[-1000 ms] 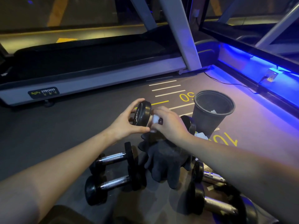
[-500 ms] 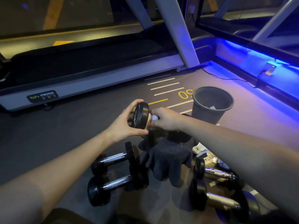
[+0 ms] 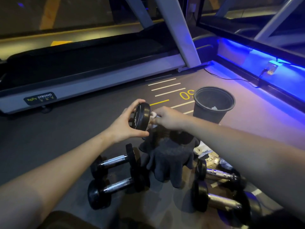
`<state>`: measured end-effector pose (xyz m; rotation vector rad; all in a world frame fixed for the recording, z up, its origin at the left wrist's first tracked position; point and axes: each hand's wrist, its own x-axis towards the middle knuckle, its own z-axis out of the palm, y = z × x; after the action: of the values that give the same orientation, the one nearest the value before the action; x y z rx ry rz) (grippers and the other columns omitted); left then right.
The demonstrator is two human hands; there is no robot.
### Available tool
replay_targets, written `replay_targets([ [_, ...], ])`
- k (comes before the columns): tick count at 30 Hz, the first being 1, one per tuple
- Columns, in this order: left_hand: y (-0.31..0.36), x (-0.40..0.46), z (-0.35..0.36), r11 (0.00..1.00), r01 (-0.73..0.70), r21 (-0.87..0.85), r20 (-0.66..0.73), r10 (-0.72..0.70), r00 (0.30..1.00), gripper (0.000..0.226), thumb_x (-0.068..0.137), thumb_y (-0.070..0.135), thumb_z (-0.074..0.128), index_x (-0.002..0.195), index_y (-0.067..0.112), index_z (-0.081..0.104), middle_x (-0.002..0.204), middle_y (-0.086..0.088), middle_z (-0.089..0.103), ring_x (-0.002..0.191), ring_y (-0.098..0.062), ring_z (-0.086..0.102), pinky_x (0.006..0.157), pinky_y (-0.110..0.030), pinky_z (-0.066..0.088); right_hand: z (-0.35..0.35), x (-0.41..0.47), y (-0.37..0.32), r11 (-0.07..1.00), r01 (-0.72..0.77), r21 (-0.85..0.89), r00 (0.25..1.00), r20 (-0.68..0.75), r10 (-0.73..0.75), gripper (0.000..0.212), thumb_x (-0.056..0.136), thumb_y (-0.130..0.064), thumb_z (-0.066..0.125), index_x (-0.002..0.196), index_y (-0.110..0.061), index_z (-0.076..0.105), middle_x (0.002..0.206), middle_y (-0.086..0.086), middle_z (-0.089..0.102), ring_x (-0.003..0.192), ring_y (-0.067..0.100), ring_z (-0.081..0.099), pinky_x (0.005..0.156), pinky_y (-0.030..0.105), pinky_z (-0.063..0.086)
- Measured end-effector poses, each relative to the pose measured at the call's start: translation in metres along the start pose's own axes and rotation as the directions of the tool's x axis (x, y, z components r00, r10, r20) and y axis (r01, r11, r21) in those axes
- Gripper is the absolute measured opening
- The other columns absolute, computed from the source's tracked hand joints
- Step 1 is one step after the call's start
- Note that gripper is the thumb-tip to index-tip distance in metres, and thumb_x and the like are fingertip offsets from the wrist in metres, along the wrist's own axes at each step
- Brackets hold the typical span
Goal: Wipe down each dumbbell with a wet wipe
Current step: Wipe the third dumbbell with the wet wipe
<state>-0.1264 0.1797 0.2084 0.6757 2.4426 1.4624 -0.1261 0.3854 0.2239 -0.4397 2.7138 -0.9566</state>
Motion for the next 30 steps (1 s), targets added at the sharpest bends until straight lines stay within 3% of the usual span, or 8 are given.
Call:
replay_targets([
  [4,0.006,0.000,0.001,0.998,-0.034,0.058,0.035,0.033,0.999,0.102,0.058,0.019,0.093,0.138,0.053,0.038,0.136,0.001,0.043,0.124,-0.017,0.056,0.110,-0.038,0.045,-0.015,-0.002,-0.006,0.994,-0.035,-0.102,0.995,0.086,0.044,0.012,0.087,-0.024,0.071,0.084,-0.014,0.066,0.074,-0.001,0.059,0.070,0.013,0.052,0.054,0.022,0.035],
  [8,0.005,0.001,0.001,0.999,-0.016,0.037,0.008,0.016,1.000,0.101,0.061,0.013,0.094,0.137,0.052,0.040,0.133,-0.002,0.046,0.118,-0.019,0.059,0.105,-0.033,0.048,0.009,-0.011,-0.013,0.959,-0.046,-0.279,0.982,-0.189,-0.008,0.009,0.084,-0.025,0.065,0.080,-0.020,0.058,0.084,0.007,0.065,0.092,0.032,0.060,0.065,0.029,0.031],
  [14,0.007,0.001,0.001,0.999,-0.023,0.037,0.015,0.023,1.000,0.098,0.067,0.007,0.091,0.137,0.052,0.039,0.131,0.005,0.044,0.114,-0.010,0.058,0.090,-0.013,0.046,0.035,-0.016,-0.008,0.920,-0.059,-0.387,0.888,-0.442,-0.129,0.014,0.077,-0.019,0.064,0.072,-0.026,0.053,0.086,-0.001,0.071,0.093,0.023,0.063,0.100,0.032,0.031],
  [18,0.007,0.003,0.000,0.998,-0.040,0.043,0.026,0.039,0.999,0.100,0.065,0.007,0.091,0.138,0.052,0.039,0.132,0.003,0.043,0.117,-0.009,0.055,0.094,-0.014,0.046,0.024,-0.011,-0.001,0.980,-0.024,-0.197,0.933,-0.356,-0.048,0.004,0.079,-0.016,0.064,0.081,-0.014,0.065,0.090,0.008,0.071,0.091,0.030,0.061,0.078,0.033,0.042],
  [21,0.005,0.005,0.000,0.996,-0.075,0.052,0.041,0.073,0.997,0.102,0.061,0.010,0.091,0.137,0.053,0.039,0.132,0.006,0.043,0.124,-0.009,0.052,0.101,-0.024,0.047,0.005,-0.007,-0.003,0.994,0.055,-0.100,0.987,-0.145,-0.069,0.006,0.083,-0.011,0.067,0.084,-0.008,0.061,0.079,0.002,0.064,0.080,0.018,0.056,0.065,0.026,0.037],
  [24,0.006,0.006,0.001,0.992,-0.098,0.075,0.052,0.095,0.994,0.102,0.060,0.011,0.092,0.136,0.054,0.038,0.132,0.011,0.042,0.127,-0.003,0.046,0.101,-0.020,0.045,-0.003,-0.005,-0.006,0.997,0.047,-0.065,0.998,-0.046,-0.050,0.015,0.083,-0.013,0.071,0.091,-0.003,0.064,0.082,0.008,0.065,0.081,0.021,0.057,0.062,0.025,0.034],
  [27,0.006,0.005,0.002,0.994,-0.080,0.076,0.036,0.077,0.996,0.102,0.062,0.007,0.092,0.137,0.053,0.039,0.131,0.009,0.042,0.123,-0.006,0.051,0.095,-0.011,0.044,0.005,-0.008,-0.008,0.988,0.025,-0.152,0.991,-0.125,-0.044,0.010,0.083,-0.017,0.068,0.086,-0.012,0.060,0.082,0.006,0.063,0.087,0.029,0.061,0.063,0.026,0.031],
  [30,0.006,0.001,0.002,0.996,-0.044,0.076,0.007,0.043,0.999,0.101,0.065,0.005,0.091,0.138,0.050,0.039,0.130,0.005,0.043,0.115,-0.008,0.056,0.087,-0.004,0.043,0.021,-0.016,-0.013,0.933,-0.010,-0.360,0.953,-0.285,-0.100,0.008,0.085,-0.020,0.062,0.086,-0.019,0.055,0.097,0.010,0.070,0.099,0.032,0.061,0.078,0.033,0.035],
])
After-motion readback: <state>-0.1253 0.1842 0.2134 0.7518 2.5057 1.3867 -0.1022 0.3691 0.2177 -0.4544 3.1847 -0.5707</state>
